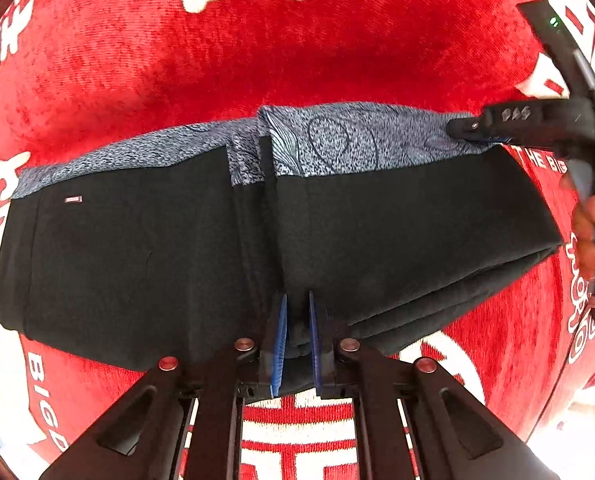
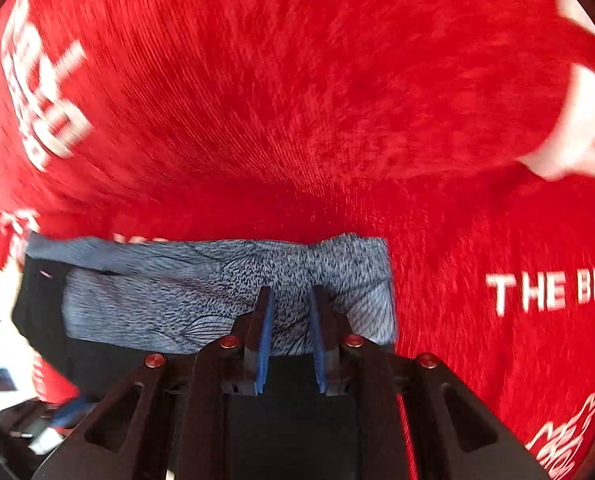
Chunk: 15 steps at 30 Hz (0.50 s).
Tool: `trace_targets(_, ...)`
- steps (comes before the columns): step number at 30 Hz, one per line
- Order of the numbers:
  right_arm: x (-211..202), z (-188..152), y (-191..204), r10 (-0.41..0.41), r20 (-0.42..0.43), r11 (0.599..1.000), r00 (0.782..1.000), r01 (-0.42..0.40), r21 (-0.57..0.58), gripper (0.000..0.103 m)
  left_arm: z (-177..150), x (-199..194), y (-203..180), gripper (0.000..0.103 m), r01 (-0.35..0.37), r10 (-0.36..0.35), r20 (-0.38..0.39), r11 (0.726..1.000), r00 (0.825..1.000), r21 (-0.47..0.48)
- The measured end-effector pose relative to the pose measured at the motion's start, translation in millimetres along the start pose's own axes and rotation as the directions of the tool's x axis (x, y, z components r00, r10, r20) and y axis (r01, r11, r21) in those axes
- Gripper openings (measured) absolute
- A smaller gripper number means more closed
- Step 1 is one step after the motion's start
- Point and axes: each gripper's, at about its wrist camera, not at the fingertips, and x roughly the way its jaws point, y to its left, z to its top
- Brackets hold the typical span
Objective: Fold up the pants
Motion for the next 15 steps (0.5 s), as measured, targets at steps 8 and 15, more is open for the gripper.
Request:
trace_targets(8,-17.1,-3.6,20.1,-0.010,0.006,0.997,1.000,0.010,-0.081,0.056,-1.7,-29.3,-1.5,0.074,-0.060,0.064,0.084,0.997,0.994,-0.054)
trace_targets(15,-52.7,-38.7,28.5,-0.021,-0.037,0.994,0.999,0.017,-0.108,0.081,-6.7,-40.6,-4.7,0.075,-0.088,0.091,0.027,0.991,0.995,-0.096)
